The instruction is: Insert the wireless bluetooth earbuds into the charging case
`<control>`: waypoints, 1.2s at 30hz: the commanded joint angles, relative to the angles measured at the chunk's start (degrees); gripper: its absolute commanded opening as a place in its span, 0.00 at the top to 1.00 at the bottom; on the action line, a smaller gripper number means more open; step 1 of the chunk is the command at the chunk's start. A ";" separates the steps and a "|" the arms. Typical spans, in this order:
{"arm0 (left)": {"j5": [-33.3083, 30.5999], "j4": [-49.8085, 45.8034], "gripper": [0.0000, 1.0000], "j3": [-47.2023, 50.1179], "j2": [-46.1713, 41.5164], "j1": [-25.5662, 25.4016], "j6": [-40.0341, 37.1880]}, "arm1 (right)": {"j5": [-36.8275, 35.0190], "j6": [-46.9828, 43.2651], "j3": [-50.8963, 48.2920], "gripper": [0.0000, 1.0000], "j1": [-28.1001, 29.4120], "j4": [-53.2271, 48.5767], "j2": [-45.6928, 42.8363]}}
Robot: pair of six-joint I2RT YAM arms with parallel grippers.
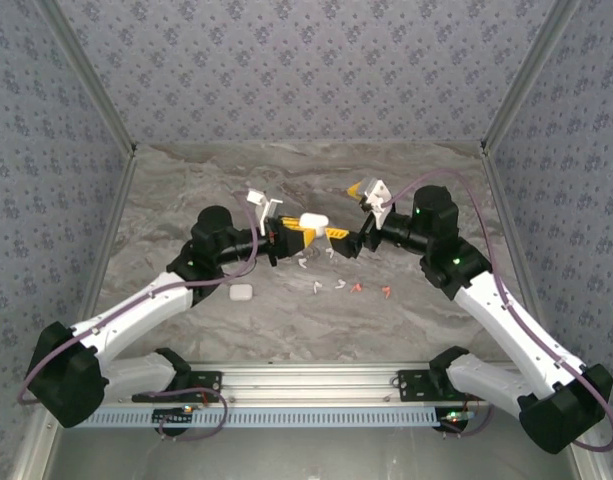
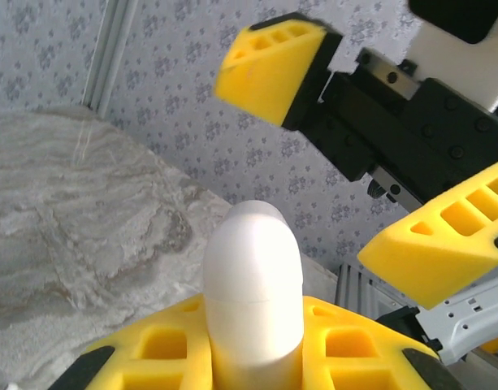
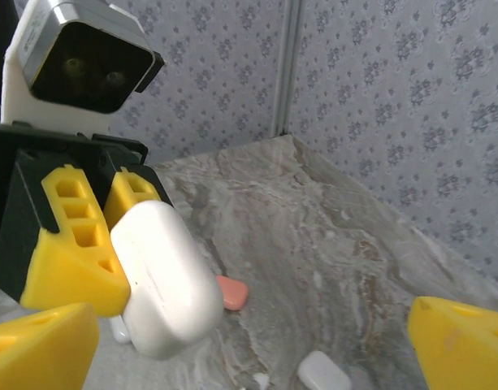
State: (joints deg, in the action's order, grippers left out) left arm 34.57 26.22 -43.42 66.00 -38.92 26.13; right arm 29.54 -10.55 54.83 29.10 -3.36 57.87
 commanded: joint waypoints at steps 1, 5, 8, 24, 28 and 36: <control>-1.87 5.83 1.00 -0.04 -1.14 -0.56 -4.09 | 1.92 5.75 0.93 0.00 -0.84 0.46 0.88; -1.02 5.76 1.00 -0.44 -0.50 -0.96 -4.68 | 1.30 6.39 1.60 0.00 -1.01 0.32 1.97; -0.13 5.57 1.00 -0.61 -0.26 -1.23 -4.94 | -0.50 6.97 1.99 0.00 -1.40 0.30 2.55; 1.56 1.76 1.00 -1.90 -0.61 -2.87 -9.37 | -1.44 8.58 7.22 0.00 -4.66 -2.17 6.97; 1.39 1.38 1.00 -1.76 -0.96 -2.92 -9.93 | -1.24 8.70 7.45 0.00 -4.95 -2.44 7.34; 0.01 -0.39 1.00 -1.42 -2.05 -3.00 -11.04 | -0.75 9.23 8.10 0.00 -5.46 -3.49 7.07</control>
State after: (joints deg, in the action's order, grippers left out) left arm 34.63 26.20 -43.40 66.00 -41.69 16.93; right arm 28.86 -2.33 60.71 24.18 -5.82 65.52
